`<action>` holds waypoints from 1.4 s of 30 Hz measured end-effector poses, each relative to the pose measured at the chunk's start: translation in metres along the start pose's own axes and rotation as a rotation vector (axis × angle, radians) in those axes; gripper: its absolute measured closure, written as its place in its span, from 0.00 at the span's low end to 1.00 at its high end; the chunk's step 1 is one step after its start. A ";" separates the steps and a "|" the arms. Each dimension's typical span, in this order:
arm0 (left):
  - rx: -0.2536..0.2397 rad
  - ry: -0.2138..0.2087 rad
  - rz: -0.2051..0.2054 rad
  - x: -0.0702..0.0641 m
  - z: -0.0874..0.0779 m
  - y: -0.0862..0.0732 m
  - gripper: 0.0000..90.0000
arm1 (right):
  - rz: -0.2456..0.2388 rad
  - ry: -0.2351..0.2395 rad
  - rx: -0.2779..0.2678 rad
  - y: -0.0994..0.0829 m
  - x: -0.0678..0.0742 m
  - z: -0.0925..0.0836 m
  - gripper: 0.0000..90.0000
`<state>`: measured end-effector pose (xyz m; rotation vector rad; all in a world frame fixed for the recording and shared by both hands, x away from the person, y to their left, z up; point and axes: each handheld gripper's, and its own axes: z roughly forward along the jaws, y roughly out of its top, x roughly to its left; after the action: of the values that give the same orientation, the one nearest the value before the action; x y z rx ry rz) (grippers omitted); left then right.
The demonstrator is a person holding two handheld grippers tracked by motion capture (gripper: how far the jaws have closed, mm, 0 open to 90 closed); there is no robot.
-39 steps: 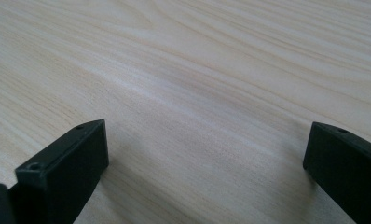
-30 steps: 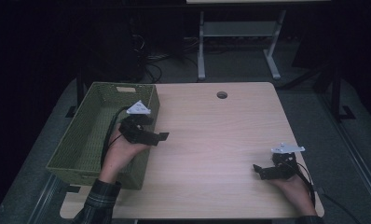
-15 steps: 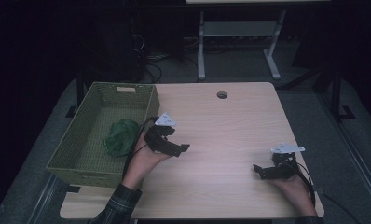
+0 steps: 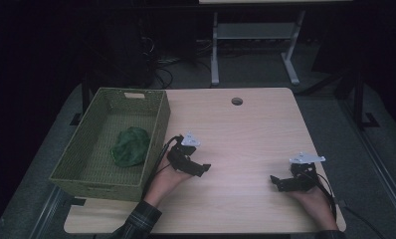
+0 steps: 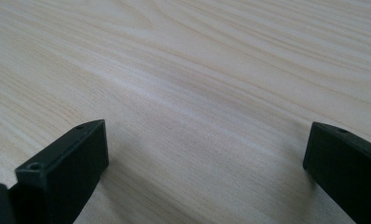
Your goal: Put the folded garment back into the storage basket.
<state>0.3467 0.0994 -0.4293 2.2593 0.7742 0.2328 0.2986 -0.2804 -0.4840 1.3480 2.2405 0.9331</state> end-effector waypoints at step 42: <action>-0.040 0.033 0.056 -0.005 0.043 -0.028 0.15 | 0.000 0.000 0.000 0.000 0.000 0.000 0.00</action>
<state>0.3458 0.0865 -0.4789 2.2464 0.7181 0.3094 0.2985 -0.2803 -0.4840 1.3486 2.2406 0.9331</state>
